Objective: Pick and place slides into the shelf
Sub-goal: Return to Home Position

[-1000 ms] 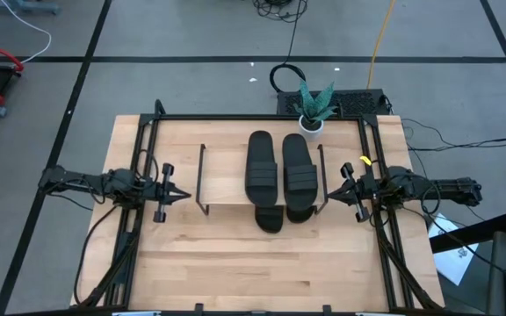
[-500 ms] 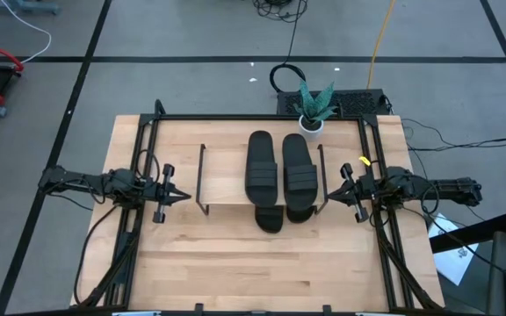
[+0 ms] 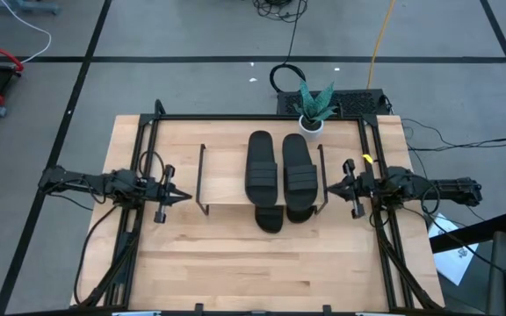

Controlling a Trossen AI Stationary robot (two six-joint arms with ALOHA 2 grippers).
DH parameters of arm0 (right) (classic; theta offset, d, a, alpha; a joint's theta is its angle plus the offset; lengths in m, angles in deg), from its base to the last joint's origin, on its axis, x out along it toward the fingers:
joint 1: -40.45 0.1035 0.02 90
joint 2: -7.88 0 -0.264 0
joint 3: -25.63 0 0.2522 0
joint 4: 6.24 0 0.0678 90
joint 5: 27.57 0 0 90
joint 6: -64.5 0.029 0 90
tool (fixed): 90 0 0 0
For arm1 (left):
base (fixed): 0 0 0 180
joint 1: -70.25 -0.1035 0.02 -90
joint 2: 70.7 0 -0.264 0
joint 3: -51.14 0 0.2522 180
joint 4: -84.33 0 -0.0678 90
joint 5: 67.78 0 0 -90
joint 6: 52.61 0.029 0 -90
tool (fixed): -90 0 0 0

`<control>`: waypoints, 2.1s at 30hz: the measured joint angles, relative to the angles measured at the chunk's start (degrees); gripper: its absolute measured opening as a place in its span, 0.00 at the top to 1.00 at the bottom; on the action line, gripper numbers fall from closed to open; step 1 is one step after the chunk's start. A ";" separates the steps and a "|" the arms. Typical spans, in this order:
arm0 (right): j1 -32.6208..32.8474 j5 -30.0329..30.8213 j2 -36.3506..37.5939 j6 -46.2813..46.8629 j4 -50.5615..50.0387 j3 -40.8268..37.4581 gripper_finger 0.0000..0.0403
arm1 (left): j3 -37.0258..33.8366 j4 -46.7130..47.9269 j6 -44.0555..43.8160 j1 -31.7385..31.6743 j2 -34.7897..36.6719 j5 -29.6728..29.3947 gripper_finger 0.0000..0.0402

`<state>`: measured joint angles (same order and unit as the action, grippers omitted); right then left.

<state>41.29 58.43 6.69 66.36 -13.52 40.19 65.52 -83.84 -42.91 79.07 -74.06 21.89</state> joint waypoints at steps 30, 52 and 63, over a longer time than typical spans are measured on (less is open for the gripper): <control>-2.01 0.74 -0.09 -3.01 -2.05 0.05 1.00 | 0.09 1.28 -0.20 0.00 -0.02 0.18 0.99; -2.01 0.80 -0.09 -2.62 -2.46 0.05 1.00 | 0.07 1.03 -2.52 -0.07 -0.01 -1.17 0.99; -1.99 0.80 -0.09 -2.33 -4.52 0.05 1.00 | 0.07 1.07 -0.72 -0.21 -5.40 -3.77 1.00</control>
<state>39.30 59.23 6.60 64.03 -18.05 40.24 65.59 -82.77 -43.63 78.86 -79.46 18.12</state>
